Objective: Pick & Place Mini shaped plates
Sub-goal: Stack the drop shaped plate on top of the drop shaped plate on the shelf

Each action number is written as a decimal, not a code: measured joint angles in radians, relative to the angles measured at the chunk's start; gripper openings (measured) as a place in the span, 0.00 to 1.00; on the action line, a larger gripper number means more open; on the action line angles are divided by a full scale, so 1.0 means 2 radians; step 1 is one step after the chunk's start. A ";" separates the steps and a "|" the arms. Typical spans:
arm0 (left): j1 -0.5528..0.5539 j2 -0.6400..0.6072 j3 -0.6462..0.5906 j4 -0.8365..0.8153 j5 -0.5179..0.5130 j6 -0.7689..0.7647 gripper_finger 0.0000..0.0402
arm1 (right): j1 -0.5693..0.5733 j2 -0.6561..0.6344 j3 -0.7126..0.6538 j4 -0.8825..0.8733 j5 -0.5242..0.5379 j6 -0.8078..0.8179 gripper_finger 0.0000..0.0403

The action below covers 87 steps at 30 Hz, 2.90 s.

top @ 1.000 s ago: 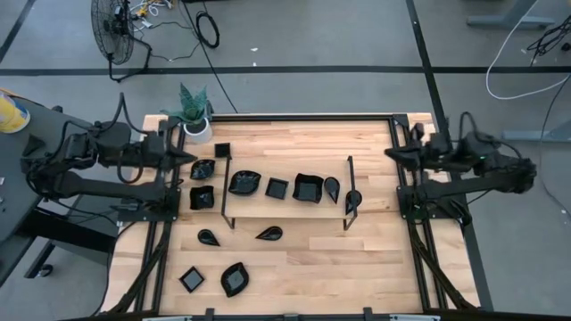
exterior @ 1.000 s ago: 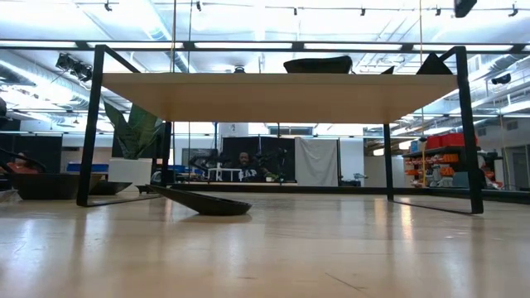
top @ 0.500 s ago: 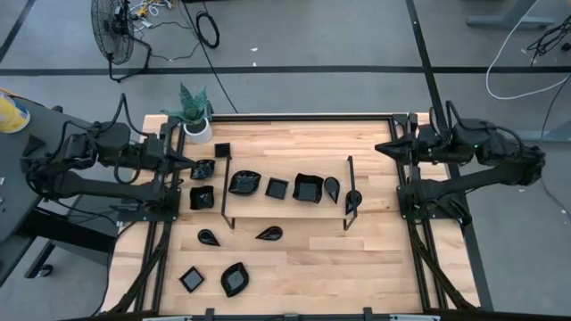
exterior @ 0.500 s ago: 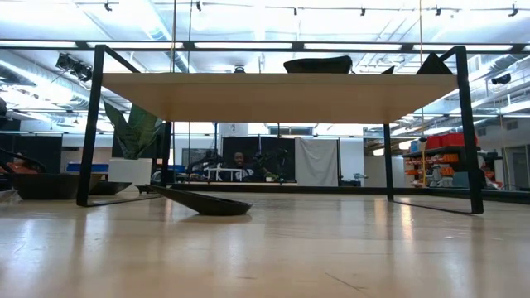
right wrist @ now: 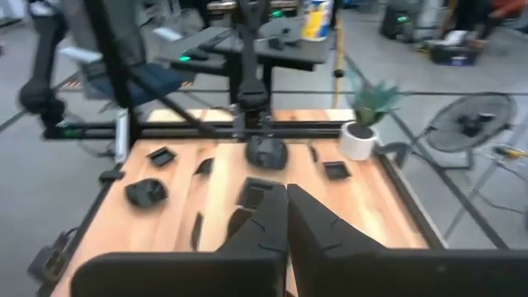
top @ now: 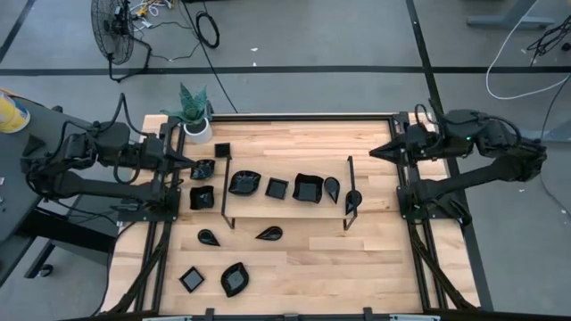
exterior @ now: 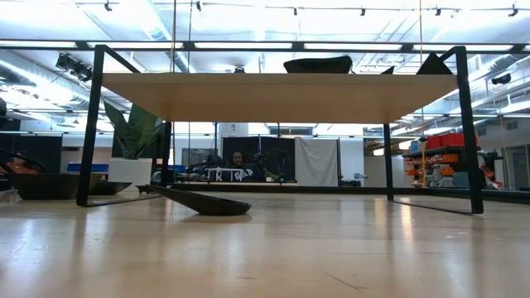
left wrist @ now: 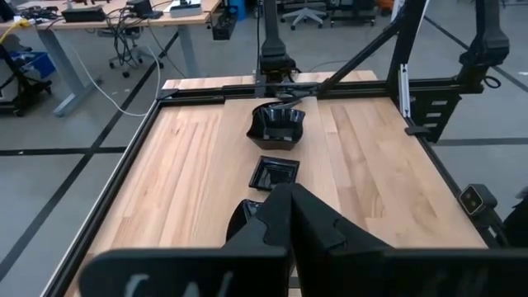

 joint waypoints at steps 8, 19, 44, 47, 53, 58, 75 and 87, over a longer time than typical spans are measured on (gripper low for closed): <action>0.000 0.000 0.000 0.000 0.000 0.000 0.01 | 0.000 0.040 0.005 -0.023 -0.044 -0.017 0.13; 0.000 0.000 0.000 0.000 0.000 0.000 0.01 | 0.000 0.088 0.005 -0.120 -0.072 -0.107 0.37; 0.000 0.000 0.000 0.000 0.000 0.000 0.01 | 0.014 0.253 0.150 -0.279 -0.037 -0.394 0.44; 0.000 0.000 0.000 0.000 0.000 0.000 0.01 | 0.025 0.268 0.161 -0.288 -0.019 -0.438 0.44; 0.000 0.000 0.000 0.000 0.000 0.000 0.01 | 0.037 0.298 0.162 -0.287 -0.020 -0.447 0.44; 0.000 0.000 0.000 0.000 0.000 0.000 0.01 | 0.050 0.312 0.162 -0.290 -0.025 -0.469 0.44; 0.000 0.000 0.000 0.000 0.000 0.000 0.01 | 0.080 0.317 0.114 -0.291 -0.067 -0.506 0.44; 0.000 0.000 0.000 0.000 0.000 0.000 0.01 | 0.073 0.325 0.096 -0.270 -0.066 -0.515 0.34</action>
